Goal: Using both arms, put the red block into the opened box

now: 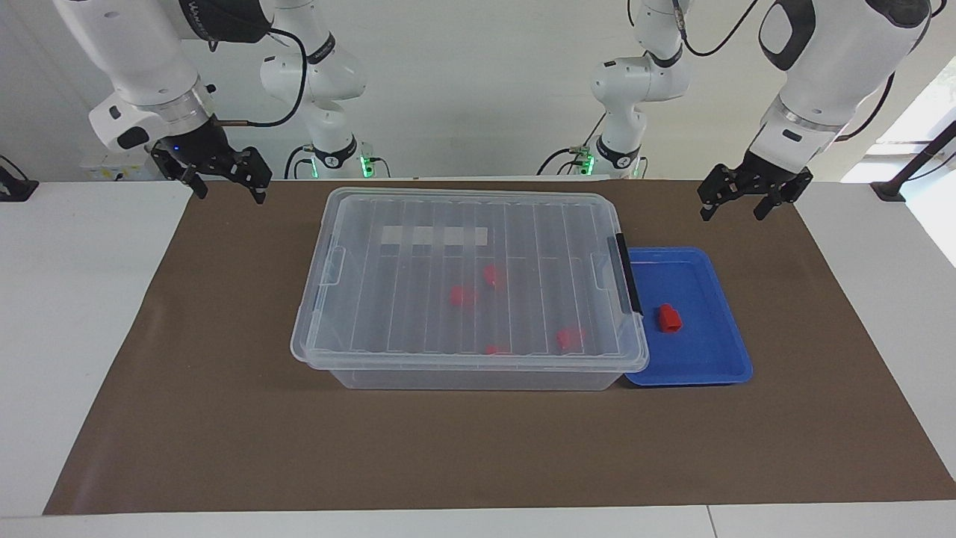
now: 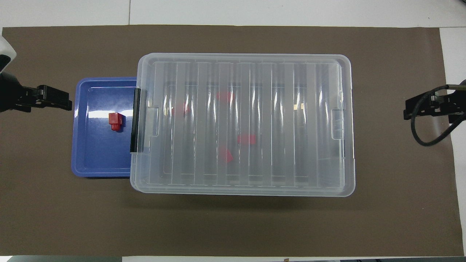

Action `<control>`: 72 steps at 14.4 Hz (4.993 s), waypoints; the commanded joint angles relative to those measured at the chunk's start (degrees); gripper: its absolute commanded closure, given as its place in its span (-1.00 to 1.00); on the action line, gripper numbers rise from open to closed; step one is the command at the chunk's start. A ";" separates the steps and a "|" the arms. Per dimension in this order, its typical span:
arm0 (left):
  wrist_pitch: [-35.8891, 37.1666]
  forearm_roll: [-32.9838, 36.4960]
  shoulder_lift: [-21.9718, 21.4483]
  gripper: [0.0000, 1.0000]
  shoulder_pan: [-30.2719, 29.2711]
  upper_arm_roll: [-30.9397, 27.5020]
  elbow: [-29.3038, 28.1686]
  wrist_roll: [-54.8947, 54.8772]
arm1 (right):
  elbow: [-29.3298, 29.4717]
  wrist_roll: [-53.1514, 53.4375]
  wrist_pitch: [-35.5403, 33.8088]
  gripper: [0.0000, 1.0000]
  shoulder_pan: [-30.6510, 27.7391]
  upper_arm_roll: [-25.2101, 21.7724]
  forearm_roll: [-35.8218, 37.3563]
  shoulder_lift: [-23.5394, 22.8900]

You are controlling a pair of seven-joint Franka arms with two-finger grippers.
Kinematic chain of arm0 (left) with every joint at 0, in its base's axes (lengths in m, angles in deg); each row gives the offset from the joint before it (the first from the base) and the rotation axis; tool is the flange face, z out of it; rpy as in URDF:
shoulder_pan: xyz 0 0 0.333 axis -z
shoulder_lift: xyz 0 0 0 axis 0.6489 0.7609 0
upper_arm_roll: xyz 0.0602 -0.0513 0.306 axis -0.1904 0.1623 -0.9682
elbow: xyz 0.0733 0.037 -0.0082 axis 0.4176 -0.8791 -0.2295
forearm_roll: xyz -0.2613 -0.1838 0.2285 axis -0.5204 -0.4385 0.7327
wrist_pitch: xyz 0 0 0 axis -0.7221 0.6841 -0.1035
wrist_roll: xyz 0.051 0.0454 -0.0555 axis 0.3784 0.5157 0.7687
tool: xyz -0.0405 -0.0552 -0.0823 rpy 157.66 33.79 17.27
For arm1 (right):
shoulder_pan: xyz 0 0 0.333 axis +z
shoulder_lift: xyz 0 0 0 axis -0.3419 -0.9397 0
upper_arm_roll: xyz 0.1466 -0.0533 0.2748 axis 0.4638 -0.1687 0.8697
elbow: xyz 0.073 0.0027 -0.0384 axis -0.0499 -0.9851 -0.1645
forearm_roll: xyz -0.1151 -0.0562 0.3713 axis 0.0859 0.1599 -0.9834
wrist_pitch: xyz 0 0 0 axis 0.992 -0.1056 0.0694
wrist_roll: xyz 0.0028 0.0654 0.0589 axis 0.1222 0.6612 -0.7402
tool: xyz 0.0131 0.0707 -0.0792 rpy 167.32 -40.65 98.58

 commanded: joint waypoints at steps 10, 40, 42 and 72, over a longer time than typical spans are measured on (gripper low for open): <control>-0.12 -1.04 -1.50 -1.00 -0.28 -0.14 -1.33 -0.79 | -1.72 -1.27 0.98 -1.00 -0.92 0.10 -1.22 1.33; -0.03 -1.04 -1.50 -1.00 0.77 0.03 -1.33 -0.70 | -19.47 2.25 23.31 -1.00 5.59 1.33 -3.16 -2.63; 0.31 -1.04 -1.59 -1.00 0.77 0.04 -1.42 -0.53 | -21.05 0.32 23.48 -1.00 5.50 1.24 -2.98 -1.93; -49.34 -0.69 12.30 -0.78 -0.20 -0.05 -31.03 -2.55 | -23.61 -14.27 25.42 -1.00 -5.13 0.98 -2.46 -1.04</control>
